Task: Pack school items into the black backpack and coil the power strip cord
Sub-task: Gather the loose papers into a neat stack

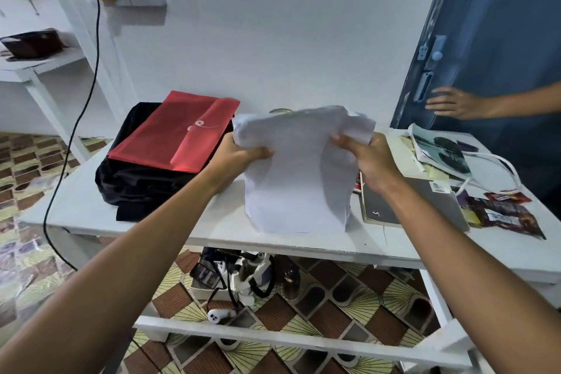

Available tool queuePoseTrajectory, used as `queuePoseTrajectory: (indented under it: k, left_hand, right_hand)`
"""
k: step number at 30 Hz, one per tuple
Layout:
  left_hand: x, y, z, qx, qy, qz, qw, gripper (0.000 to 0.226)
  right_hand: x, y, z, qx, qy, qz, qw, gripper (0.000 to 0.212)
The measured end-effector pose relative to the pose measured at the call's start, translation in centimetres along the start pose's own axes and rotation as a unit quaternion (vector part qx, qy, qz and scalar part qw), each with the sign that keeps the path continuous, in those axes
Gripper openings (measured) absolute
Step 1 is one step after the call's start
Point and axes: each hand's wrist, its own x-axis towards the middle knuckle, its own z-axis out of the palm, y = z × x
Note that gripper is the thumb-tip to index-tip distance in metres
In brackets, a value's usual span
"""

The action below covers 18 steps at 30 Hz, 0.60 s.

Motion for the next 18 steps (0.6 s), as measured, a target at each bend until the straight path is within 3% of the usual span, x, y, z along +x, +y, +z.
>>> queuePoseTrajectory:
  k: [3, 8, 11, 15, 18]
  left_hand:
    - [-0.5, -0.9, 0.1, 0.053, -0.008, 0.015, 0.998, 0.047]
    - [-0.4, 1.5, 1.2, 0.05, 0.068, 0.082, 0.993, 0.013]
    - [0.1, 2.9, 0.9, 0.015, 0.027, 0.08, 0.996, 0.025]
    - [-0.2, 1.6, 0.1, 0.031, -0.047, 0.01, 0.998, 0.046]
    - [-0.6, 0.5, 0.9, 0.042, -0.021, -0.009, 0.999, 0.03]
  right_hand:
    - [-0.5, 1.1, -0.2, -0.017, -0.009, 0.009, 1.0, 0.01]
    - [0.3, -1.1, 0.8, -0.05, 0.061, -0.054, 0.995, 0.012]
    - [1.0, -2.9, 0.7, -0.051, 0.098, -0.086, 0.99, 0.01]
    - [1.6, -3.6, 0.1, -0.034, 0.116, -0.102, 0.987, 0.015]
    - [1.6, -3.5, 0.1, -0.033, 0.111, -0.092, 0.989, 0.016]
